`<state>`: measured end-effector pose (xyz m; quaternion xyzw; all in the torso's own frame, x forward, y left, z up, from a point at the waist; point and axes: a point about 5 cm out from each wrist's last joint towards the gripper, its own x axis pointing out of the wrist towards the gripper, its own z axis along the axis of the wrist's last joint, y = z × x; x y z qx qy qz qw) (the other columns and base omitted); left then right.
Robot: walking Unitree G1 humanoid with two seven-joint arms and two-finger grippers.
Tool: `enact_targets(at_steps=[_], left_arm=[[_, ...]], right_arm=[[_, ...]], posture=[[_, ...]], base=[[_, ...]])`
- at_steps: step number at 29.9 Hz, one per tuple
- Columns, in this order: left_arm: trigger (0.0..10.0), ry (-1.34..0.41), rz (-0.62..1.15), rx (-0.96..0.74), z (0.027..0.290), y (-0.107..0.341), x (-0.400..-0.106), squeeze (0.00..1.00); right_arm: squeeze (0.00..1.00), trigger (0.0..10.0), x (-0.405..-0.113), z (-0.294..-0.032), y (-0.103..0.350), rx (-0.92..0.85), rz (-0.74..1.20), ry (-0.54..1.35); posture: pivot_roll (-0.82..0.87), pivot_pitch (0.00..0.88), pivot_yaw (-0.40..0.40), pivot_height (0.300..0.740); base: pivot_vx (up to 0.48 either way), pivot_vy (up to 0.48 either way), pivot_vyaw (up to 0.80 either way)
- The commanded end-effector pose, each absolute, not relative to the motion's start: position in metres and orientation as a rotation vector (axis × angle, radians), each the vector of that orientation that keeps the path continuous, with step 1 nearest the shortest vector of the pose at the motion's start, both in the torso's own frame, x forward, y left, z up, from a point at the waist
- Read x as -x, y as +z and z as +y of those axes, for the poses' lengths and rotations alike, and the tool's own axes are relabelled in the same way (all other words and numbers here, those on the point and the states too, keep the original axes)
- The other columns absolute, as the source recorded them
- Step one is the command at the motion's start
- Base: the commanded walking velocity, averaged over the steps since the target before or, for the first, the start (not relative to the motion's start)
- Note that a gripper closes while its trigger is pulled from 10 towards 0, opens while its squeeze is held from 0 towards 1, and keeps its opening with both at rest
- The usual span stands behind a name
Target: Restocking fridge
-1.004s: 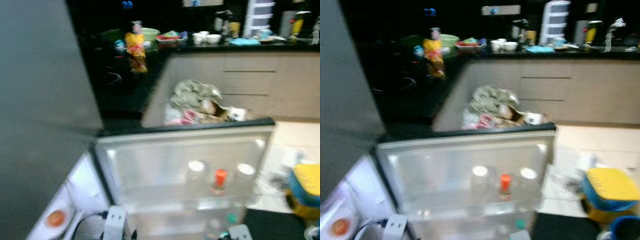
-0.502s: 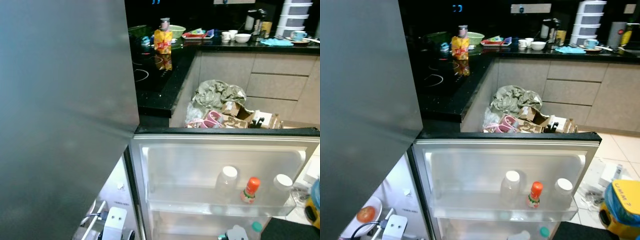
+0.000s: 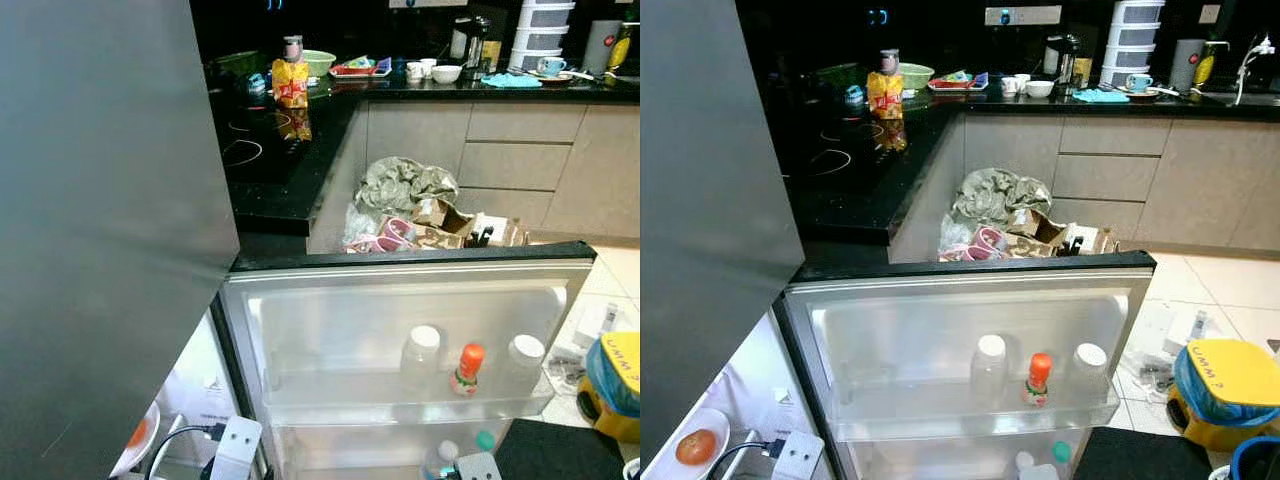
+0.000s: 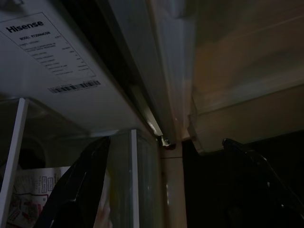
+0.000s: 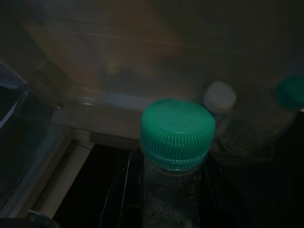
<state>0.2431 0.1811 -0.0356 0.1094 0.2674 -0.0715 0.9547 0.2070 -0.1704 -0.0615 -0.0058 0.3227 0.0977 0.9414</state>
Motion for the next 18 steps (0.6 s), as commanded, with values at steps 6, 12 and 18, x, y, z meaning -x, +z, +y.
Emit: enact_targets(at_steps=[6, 12, 18], left_arm=[[10.0, -0.055, 0.569, -0.184, 0.193, -0.037, -0.241, 0.0], [10.0, -0.06, 0.558, -0.21, 0.194, -0.035, -0.244, 0.0], [10.0, -0.082, 0.543, -0.198, 0.192, -0.033, -0.245, 0.0]], right_arm=[[0.0, 10.0, -0.214, -0.164, -0.057, -0.001, 0.636, 0.237], [0.0, 10.0, -0.229, -0.149, -0.046, -0.121, 0.583, 0.323], [0.0, 10.0, -0.241, -0.129, -0.034, -0.151, 0.523, 0.458]], posture=[[-0.05, 0.077, 0.059, 0.74], [-0.05, 0.08, 0.059, 0.74], [-0.05, 0.089, 0.064, 0.74]], base=[[0.0, -0.057, 0.0], [0.0, 0.0, 0.0], [0.0, 0.0, 0.0]])
